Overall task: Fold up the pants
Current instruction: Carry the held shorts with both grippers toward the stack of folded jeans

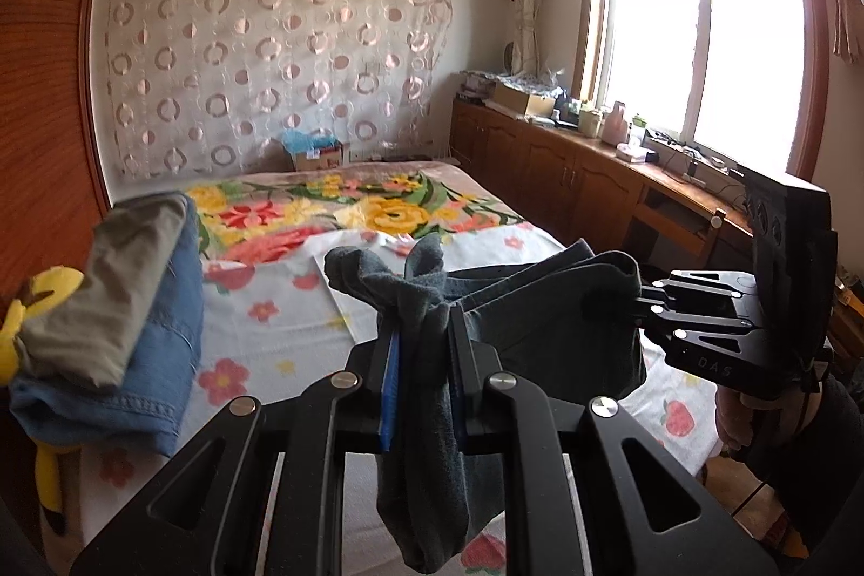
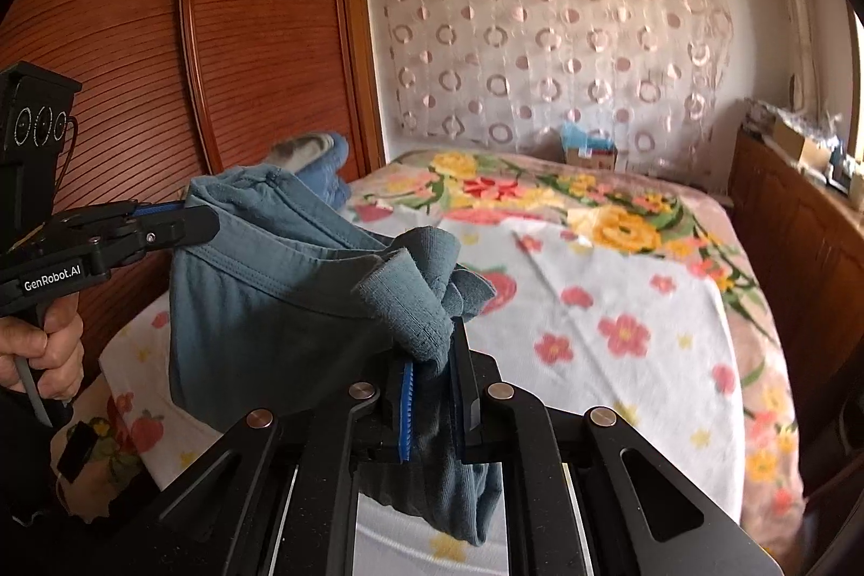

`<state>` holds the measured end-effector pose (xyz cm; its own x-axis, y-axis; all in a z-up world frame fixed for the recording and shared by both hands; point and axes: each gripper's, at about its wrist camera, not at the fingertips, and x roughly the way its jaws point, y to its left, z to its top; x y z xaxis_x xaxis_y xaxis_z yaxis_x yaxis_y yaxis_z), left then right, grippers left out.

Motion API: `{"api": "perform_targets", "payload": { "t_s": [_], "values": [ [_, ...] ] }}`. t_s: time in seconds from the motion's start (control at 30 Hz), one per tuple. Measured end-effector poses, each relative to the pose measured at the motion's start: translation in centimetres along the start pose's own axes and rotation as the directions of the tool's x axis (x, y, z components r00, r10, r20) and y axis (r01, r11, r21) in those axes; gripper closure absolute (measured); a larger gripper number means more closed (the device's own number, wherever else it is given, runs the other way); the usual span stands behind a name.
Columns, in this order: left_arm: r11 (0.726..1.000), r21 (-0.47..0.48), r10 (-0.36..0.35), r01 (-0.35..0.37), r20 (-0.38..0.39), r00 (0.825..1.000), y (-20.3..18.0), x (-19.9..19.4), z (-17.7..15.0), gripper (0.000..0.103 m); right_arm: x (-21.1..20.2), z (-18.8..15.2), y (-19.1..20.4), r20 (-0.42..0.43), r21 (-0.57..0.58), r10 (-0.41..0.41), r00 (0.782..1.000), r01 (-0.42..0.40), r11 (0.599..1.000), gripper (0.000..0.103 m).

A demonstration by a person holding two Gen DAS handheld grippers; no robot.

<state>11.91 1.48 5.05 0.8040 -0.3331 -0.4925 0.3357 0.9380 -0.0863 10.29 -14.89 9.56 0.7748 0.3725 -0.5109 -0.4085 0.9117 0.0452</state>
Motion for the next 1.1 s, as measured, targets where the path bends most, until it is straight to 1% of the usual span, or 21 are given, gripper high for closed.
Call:
{"api": "perform_targets", "payload": {
  "t_s": [0.33, 0.5, 0.63, 0.9, 1.1],
  "values": [
    [0.999, 0.013, 0.038, -0.038, 0.049, 0.998, 0.6, -1.7, 1.8, 0.086, 0.1, 1.2, 0.4, 0.050, -0.045, 0.001, 0.999, 0.001, 0.999, 0.093],
    [0.998, 0.012, 0.065, -0.066, 0.057, 0.996, 1.5, -1.8, 2.6, 0.086, 1.2, 2.4, 0.3, 0.064, -0.066, 0.010, 0.998, -0.006, 0.998, 0.093],
    [0.996, 0.000, 0.089, -0.089, 0.053, 0.995, 2.8, -1.8, 3.2, 0.086, 2.4, 3.3, 0.3, 0.072, -0.081, 0.032, 0.997, -0.026, 0.996, 0.093],
    [0.987, -0.045, 0.158, -0.155, 0.074, 0.985, 6.7, -2.1, 4.4, 0.086, 7.0, 6.1, -0.6, 0.090, -0.109, 0.105, 0.990, -0.095, 0.989, 0.093],
    [0.973, -0.064, 0.228, -0.223, 0.099, 0.969, 9.8, -2.4, 5.4, 0.086, 11.4, 9.4, -0.9, 0.109, -0.175, 0.159, 0.981, -0.139, 0.975, 0.093]
  ]
}}
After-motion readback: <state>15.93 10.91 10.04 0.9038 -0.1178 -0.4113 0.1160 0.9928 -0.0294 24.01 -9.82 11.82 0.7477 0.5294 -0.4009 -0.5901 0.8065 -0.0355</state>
